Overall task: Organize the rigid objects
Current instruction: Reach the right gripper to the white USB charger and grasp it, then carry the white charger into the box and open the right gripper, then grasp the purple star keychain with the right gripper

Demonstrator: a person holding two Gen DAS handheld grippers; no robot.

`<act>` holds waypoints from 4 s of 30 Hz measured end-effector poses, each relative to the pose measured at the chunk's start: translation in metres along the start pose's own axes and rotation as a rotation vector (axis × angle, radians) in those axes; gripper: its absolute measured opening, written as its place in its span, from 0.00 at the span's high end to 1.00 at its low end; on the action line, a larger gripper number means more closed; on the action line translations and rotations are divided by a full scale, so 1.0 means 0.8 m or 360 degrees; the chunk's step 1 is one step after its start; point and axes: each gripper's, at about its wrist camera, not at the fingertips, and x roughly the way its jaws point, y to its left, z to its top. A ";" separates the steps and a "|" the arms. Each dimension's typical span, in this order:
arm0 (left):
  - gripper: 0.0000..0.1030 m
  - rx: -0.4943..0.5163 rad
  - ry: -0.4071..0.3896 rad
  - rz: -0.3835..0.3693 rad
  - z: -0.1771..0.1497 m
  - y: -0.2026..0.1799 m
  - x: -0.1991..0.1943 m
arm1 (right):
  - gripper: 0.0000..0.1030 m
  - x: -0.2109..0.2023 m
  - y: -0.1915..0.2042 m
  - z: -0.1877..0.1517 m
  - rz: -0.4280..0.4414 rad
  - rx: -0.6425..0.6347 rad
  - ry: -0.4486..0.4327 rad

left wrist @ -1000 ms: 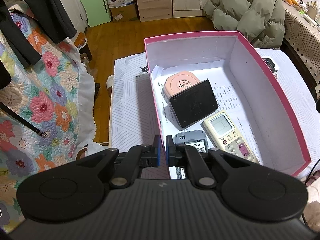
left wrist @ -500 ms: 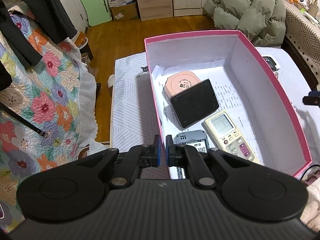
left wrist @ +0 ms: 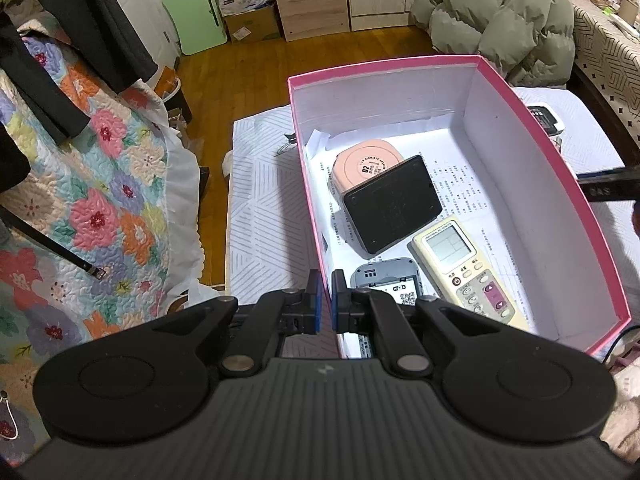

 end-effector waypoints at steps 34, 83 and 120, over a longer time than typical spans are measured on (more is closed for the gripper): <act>0.97 -0.0020 -0.0026 0.0044 -0.001 -0.005 -0.001 | 0.52 -0.141 0.136 0.042 0.0356 -0.0515 -0.0370; 0.97 -0.0056 -0.0035 0.0003 -0.004 -0.003 0.000 | 0.32 -0.075 -0.015 -0.061 0.0111 -0.0102 -0.0118; 0.97 -0.0063 -0.0041 -0.0002 -0.004 -0.002 -0.003 | 0.64 -0.139 0.145 -0.042 0.0489 -0.0537 -0.0361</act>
